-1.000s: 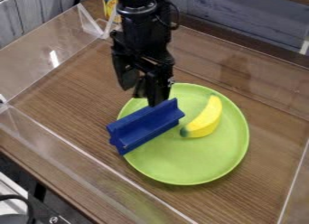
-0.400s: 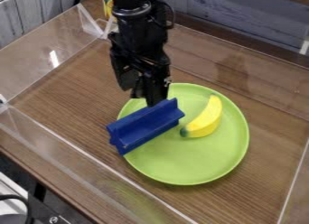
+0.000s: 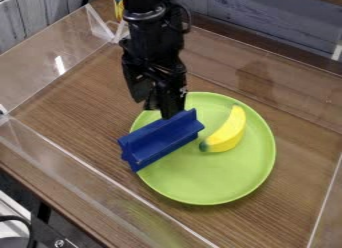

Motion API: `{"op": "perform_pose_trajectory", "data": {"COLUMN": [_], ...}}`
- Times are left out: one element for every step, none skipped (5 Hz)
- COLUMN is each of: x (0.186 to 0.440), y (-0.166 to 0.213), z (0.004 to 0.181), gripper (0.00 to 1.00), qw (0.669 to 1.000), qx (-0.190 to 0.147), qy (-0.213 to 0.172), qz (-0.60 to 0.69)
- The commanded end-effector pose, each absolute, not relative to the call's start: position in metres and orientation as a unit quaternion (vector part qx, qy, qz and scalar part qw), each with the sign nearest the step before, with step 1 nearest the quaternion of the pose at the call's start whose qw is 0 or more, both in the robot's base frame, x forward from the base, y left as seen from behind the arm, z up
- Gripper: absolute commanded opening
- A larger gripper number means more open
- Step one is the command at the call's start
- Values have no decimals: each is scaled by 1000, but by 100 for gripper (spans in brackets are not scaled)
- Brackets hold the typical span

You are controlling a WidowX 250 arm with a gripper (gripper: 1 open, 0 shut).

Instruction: Put the blue object in the green plate

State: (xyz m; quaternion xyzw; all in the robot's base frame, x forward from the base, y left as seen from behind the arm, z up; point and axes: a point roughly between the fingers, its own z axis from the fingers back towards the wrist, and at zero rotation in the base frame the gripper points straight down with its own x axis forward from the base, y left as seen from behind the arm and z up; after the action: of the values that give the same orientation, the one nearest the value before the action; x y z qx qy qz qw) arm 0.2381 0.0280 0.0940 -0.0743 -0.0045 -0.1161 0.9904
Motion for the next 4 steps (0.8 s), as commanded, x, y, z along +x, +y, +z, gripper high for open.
{"op": "perform_pose_trajectory", "data": {"x": [245, 247, 249, 251], "y": [32, 33, 33, 34], "z": [100, 99, 100, 99], "gripper": [100, 100, 100, 100], "qw": [991, 991, 990, 990], "qx": [-73, -76, -79, -81], "qy": [-21, -23, -25, -26], "qz": [-113, -112, -111, -110]}}
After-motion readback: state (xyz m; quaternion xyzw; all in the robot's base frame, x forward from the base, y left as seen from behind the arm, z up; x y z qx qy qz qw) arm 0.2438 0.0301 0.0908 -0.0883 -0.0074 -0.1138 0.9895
